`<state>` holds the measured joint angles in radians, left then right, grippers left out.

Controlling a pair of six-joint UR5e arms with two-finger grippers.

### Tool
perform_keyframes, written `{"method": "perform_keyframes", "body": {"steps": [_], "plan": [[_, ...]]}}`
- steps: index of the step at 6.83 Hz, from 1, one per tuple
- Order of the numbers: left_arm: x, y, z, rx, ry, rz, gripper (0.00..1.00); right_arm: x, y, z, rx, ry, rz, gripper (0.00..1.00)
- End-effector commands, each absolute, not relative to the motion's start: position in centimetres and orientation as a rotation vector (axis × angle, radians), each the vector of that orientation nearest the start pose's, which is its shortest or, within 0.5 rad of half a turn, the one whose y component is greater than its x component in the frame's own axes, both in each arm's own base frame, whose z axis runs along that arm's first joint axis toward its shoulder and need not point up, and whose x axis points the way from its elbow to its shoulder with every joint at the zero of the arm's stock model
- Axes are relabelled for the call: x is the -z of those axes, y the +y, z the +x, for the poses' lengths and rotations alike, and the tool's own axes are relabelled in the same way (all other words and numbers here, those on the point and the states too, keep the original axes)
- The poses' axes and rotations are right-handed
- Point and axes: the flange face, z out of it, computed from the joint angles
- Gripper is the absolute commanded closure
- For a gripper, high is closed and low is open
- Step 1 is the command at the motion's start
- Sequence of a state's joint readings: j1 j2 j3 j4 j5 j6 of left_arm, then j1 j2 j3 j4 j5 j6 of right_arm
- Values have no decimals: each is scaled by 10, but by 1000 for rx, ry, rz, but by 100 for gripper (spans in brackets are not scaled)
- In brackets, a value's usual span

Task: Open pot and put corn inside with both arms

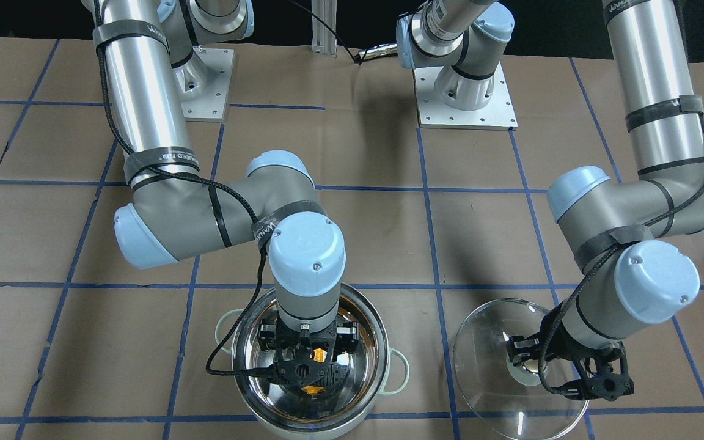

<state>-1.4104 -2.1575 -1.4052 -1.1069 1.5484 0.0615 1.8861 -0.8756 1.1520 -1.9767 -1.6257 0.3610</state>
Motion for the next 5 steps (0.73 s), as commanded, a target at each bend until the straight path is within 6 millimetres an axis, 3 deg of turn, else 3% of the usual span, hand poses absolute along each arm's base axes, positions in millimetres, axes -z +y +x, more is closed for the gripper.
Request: {"method": "perform_keyframes", "body": {"steps": [1, 2, 3, 4, 5], "plan": [[-238, -709, -22, 27, 3154, -162, 1, -422, -636, 305, 149, 3140, 103, 0], [-236, -706, -22, 19, 3150, -164, 0, -466, -586, 269, -19, 3151, 109, 1], [-258, -707, -21, 61, 3141, -178, 0, -501, -548, 222, -44, 3143, 197, 8], [-283, -702, -24, 90, 3137, -195, 0, -516, -505, 200, -44, 3133, 219, 8], [-323, -686, -36, 95, 3137, -188, 0, -500, -483, 191, -68, 3161, 119, 8]]}}
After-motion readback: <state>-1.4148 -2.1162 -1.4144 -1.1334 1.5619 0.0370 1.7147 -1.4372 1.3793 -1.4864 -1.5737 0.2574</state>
